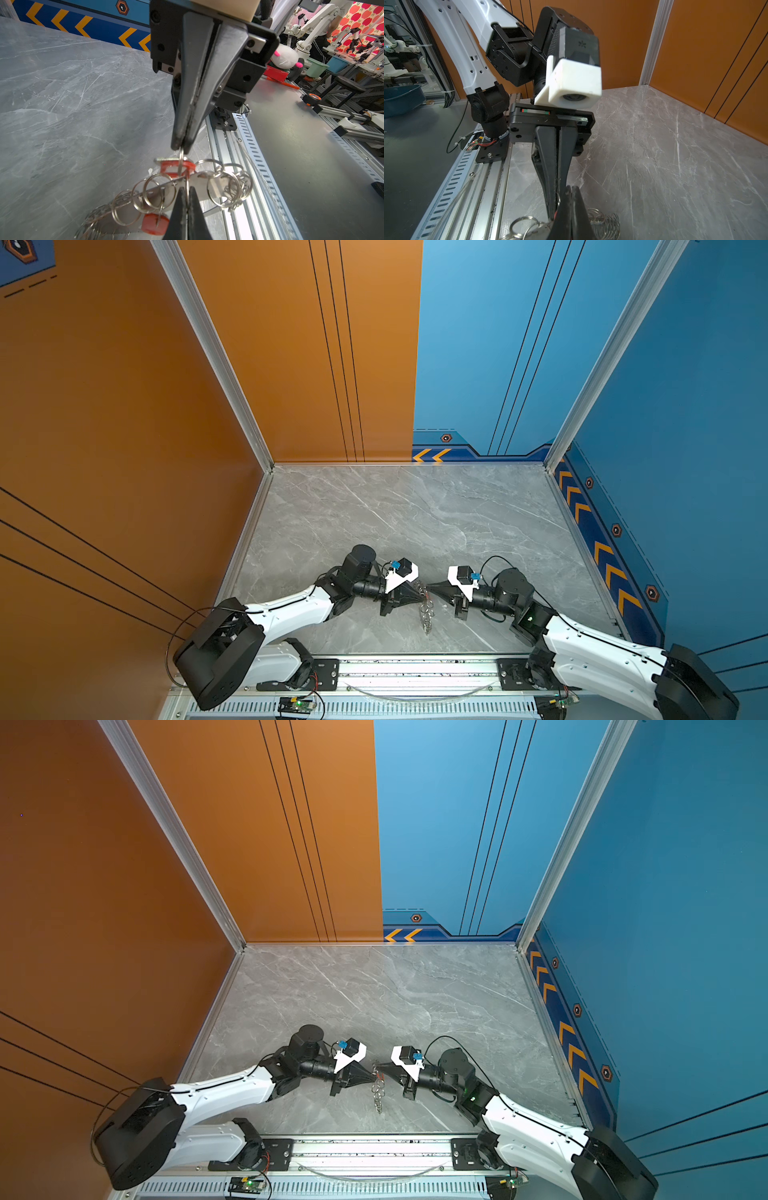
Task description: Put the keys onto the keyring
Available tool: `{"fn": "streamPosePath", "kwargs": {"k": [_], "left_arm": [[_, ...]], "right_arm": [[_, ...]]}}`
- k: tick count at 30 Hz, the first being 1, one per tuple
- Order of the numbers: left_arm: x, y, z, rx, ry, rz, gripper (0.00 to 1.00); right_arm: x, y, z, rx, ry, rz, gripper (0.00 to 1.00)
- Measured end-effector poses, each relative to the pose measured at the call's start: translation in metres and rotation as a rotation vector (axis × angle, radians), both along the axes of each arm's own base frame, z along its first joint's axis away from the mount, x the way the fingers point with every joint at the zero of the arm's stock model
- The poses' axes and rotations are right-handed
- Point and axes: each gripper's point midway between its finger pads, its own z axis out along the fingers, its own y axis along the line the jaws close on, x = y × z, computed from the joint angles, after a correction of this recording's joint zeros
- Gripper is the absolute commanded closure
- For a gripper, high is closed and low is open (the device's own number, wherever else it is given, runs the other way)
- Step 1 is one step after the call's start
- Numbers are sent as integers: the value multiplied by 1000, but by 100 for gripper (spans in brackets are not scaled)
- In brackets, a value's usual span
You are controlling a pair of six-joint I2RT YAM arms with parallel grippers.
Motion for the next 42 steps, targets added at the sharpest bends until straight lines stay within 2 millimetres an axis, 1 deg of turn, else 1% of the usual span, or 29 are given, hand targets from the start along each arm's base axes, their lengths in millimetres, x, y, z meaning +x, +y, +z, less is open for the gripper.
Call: {"fn": "streamPosePath", "kwargs": {"k": [5, 14, 20, 26, 34, 42], "left_arm": [[0, 0, 0, -1, 3, -2, 100], [0, 0, 0, -1, 4, -2, 100], [0, -1, 0, -2, 6, -1, 100], [1, -1, 1, -4, 3, -1, 100], [1, -2, 1, -2, 5, -1, 100], [1, -2, 1, -2, 5, -1, 100]], "right_arm": [[1, 1, -1, 1, -1, 2, 100], [-5, 1, -6, -3, 6, 25, 100], [-7, -1, 0, 8, -24, 28, 100], [-8, -1, 0, 5, -29, 31, 100], [-11, 2, -3, -8, -43, 44, 100], [-9, 1, -7, -25, -47, 34, 100]]}}
